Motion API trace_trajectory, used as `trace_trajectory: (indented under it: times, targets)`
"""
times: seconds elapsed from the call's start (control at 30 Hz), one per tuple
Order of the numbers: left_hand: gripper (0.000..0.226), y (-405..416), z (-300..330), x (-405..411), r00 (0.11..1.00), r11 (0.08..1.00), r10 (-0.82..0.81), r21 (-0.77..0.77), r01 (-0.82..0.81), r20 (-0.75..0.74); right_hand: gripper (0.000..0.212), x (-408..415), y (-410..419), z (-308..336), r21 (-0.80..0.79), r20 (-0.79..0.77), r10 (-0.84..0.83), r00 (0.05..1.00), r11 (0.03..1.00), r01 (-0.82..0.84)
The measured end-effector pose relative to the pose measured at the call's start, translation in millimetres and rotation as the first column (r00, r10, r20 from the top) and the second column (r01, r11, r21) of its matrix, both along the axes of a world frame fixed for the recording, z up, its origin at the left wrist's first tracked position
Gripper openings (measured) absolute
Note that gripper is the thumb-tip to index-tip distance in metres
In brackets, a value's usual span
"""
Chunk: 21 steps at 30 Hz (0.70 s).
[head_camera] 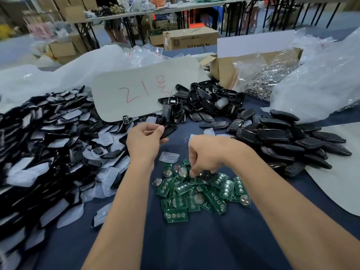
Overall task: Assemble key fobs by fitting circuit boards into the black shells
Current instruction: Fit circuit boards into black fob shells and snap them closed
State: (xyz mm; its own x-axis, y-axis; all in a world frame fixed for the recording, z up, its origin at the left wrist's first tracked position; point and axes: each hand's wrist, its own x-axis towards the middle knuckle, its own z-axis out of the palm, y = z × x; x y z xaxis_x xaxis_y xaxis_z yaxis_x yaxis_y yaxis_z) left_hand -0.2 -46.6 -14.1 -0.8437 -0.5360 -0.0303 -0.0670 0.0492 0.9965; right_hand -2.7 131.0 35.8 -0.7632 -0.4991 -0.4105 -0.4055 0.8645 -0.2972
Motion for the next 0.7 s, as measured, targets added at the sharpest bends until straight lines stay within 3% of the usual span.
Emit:
trace_trajectory:
  times: [0.1, 0.17, 0.2, 0.27, 0.33, 0.37, 0.5, 0.6, 0.7]
  targets:
    - [0.018, -1.8, -3.6, 7.9, 0.998, 0.998, -0.058, 0.015, 0.058, -0.001, 0.030, -3.7, 4.5, -1.5, -0.098, 0.044, -0.053, 0.998, 0.994, 0.057]
    - [0.027, 1.1, -5.5, 11.4, 0.994, 0.994, -0.109, 0.013, 0.110, -0.007, 0.030, -9.5, 10.9, -6.1, -0.284, 0.115, -0.160, 0.980, 0.941, 0.186]
    - [0.029, 2.4, -6.3, 13.0, 0.992, 0.992, -0.127, 0.009, 0.128, -0.019, 0.028, -11.5, 11.3, -9.5, -0.426, 0.190, -0.213, 0.958, 0.861, 0.276]
    - [0.032, 5.4, -7.0, 15.2, 0.987, 0.988, -0.154, -0.014, 0.153, -0.047, 0.022, -12.9, 6.9, -17.2, -0.703, 0.368, -0.236, 0.900, 0.563, 0.435]
    - [0.031, 9.4, -8.0, 14.2, 0.981, 0.980, -0.181, -0.094, 0.175, -0.062, 0.020, -13.3, -0.2, -29.8, -0.838, 0.430, -0.217, 0.876, 0.265, 0.477]
    - [0.030, 11.3, -8.6, 13.0, 0.978, 0.971, -0.200, -0.145, 0.190, -0.058, 0.021, -13.7, -3.3, -37.3, -0.872, 0.406, -0.238, 0.882, 0.187, 0.452]
    - [0.028, 14.2, -9.4, 11.2, 0.967, 0.951, -0.250, -0.197, 0.237, -0.045, 0.020, -13.5, -8.4, -61.1, -0.940, 0.194, -0.375, 0.907, 0.193, 0.281]
    - [0.037, 13.0, -13.0, 9.4, 0.965, 0.951, -0.258, -0.193, 0.244, -0.054, 0.008, -14.2, -8.5, -67.0, -0.942, 0.143, -0.399, 0.906, 0.225, 0.248]
    - [0.033, 12.1, -16.0, 7.0, 0.962, 0.960, -0.268, -0.099, 0.261, -0.060, 0.015, -16.5, -10.3, -70.8, -0.943, 0.125, -0.434, 0.892, 0.227, 0.243]
